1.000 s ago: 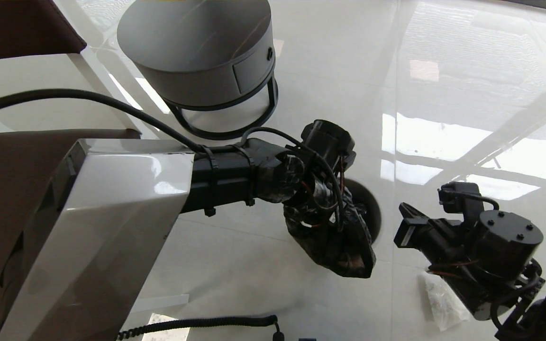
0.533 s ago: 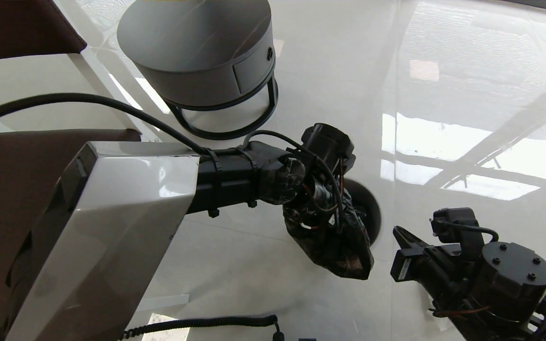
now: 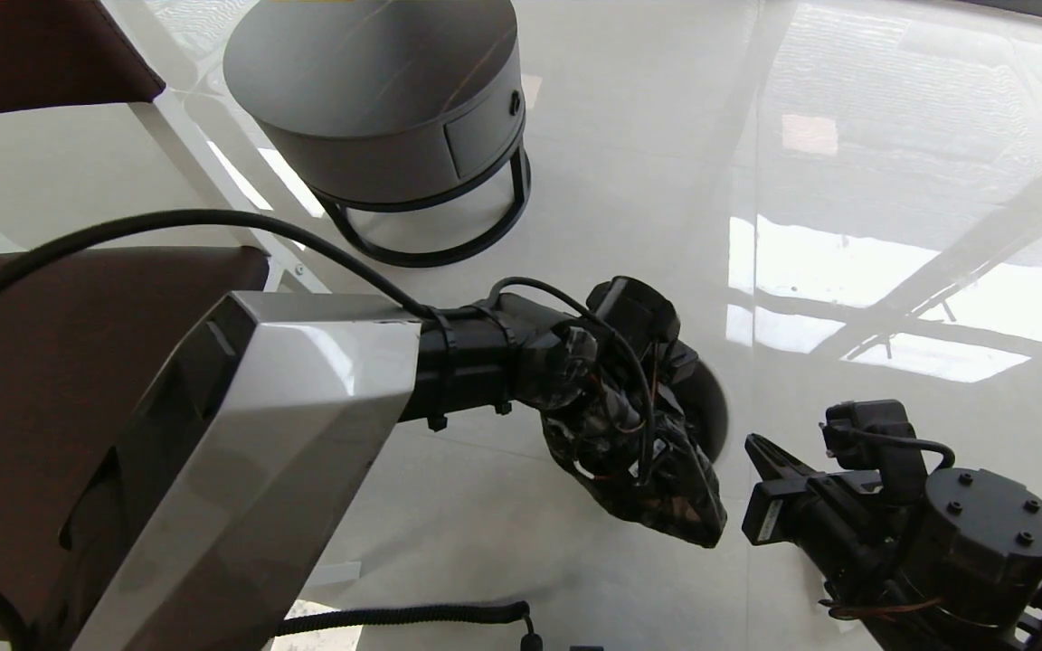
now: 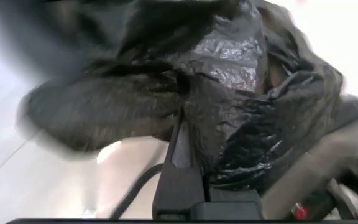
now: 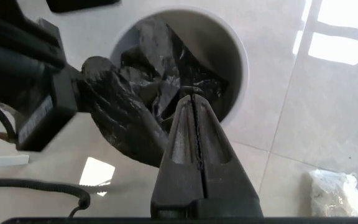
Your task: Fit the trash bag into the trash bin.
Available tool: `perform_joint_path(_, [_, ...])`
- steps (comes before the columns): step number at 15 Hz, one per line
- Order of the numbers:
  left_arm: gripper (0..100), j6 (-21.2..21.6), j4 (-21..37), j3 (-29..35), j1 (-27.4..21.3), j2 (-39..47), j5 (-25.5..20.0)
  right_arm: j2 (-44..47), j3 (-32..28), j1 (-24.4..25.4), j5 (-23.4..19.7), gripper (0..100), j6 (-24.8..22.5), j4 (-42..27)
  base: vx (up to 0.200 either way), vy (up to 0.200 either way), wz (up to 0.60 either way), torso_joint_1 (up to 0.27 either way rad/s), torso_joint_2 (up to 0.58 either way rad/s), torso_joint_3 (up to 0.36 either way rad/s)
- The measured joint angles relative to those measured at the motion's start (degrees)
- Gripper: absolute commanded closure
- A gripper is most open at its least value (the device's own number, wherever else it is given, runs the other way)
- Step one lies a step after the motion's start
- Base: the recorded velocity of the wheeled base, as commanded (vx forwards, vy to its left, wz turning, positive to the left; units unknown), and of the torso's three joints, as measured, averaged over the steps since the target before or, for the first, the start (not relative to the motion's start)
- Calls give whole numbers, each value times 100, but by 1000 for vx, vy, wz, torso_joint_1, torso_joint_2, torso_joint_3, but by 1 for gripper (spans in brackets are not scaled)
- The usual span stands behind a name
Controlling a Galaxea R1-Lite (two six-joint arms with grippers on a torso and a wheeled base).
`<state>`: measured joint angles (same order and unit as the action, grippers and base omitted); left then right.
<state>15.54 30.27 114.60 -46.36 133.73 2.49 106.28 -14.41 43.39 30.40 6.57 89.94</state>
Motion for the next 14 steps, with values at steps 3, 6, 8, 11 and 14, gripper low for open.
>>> perform_joint_path(3, [100,84,-99,0,-90,69,312,0,38,2,-2,100,16,0,0,0,0,0,0,0])
perform_joint_path(6, [100,90,-463,0,-99,-33,352,0,99,2,-6,100,13,0,0,0,0,0,0,0])
perform_joint_path(8, [100,158,-1175,-2,-102,-158,407,50,132,29,-5,100,-22,0,0,0,0,0,0,0])
perform_joint_path(11, [100,241,-1475,-2,-90,-390,569,210,182,79,6,100,-167,-4,0,0,0,0,0,0])
perform_joint_path(14, [100,249,-1473,-2,-93,-490,577,367,113,-1,206,100,-285,0,0,0,0,0,0,0])
